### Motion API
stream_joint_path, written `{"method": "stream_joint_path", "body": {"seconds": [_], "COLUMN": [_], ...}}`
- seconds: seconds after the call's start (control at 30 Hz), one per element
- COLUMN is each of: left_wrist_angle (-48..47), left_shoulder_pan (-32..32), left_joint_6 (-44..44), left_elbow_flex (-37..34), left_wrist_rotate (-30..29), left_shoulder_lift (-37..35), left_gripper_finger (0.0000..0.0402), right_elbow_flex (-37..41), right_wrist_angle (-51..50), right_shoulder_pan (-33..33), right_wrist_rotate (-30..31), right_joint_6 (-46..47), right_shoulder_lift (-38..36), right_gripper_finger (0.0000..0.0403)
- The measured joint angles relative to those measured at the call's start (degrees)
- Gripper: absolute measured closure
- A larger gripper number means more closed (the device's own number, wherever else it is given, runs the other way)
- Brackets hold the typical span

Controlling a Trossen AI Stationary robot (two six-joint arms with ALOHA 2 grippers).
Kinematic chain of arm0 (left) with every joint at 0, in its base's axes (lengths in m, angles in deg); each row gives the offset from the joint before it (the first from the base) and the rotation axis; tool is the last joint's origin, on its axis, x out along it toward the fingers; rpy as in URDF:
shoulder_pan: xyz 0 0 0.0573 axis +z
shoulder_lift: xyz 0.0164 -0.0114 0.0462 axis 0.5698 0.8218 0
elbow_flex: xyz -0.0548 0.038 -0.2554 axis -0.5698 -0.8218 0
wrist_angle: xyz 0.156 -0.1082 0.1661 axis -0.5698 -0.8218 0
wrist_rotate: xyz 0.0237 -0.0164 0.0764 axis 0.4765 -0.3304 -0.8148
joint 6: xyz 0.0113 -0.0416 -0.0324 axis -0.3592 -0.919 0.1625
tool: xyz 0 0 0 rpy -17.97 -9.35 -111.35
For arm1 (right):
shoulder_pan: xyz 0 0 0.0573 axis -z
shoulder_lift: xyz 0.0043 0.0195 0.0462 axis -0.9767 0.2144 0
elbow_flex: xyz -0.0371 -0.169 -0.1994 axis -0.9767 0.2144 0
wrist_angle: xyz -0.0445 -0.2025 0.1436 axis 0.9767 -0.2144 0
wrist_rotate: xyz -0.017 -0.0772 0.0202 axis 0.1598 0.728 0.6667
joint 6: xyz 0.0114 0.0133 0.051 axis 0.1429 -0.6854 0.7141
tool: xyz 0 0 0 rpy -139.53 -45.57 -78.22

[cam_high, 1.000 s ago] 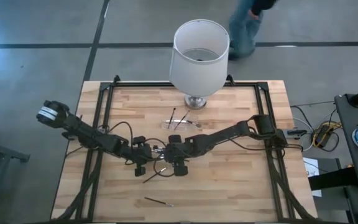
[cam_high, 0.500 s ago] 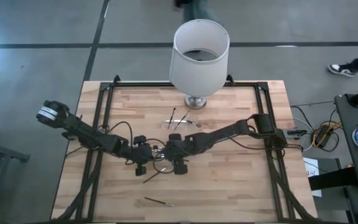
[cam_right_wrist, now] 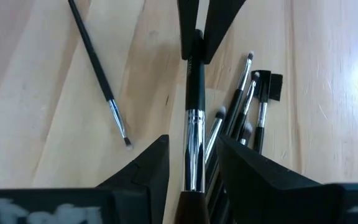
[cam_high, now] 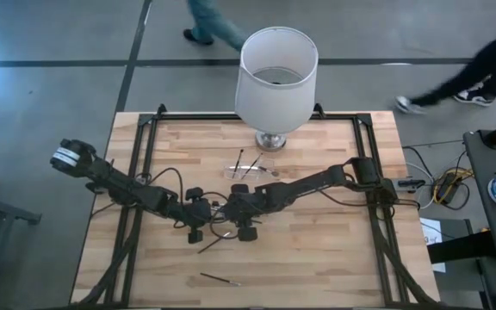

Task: Put items in baskets/containers
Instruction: Put the blush brush into the transparent organizer

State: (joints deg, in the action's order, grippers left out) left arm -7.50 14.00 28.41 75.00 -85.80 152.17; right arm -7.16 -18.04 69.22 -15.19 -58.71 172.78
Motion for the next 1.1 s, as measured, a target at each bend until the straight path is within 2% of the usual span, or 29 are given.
{"method": "stream_joint_path", "body": {"seconds": [0.23, 0.63, 1.1], "left_wrist_angle": [0.0, 0.9, 1.9], "left_shoulder_pan": [0.0, 0.0, 0.0], "left_joint_6": [0.1, 0.0, -0.2], "left_elbow_flex": [0.0, 0.0, 0.0], "left_wrist_rotate": [0.0, 0.0, 0.0], "left_shoulder_lift": [0.0, 0.0, 0.0], "left_gripper_finger": [0.0375, 0.0375, 0.0375], "right_elbow_flex": [0.4, 1.8, 1.8], "right_wrist_angle": [-1.7, -1.6, -1.3], "right_shoulder_pan": [0.0, 0.0, 0.2], "right_wrist_rotate": [0.0, 0.0, 0.0], "right_joint_6": [-0.1, 0.3, 0.4], "right_shoulder_lift": [0.0, 0.0, 0.0], "right_gripper_finger": [0.028, 0.0253, 0.0278]}}
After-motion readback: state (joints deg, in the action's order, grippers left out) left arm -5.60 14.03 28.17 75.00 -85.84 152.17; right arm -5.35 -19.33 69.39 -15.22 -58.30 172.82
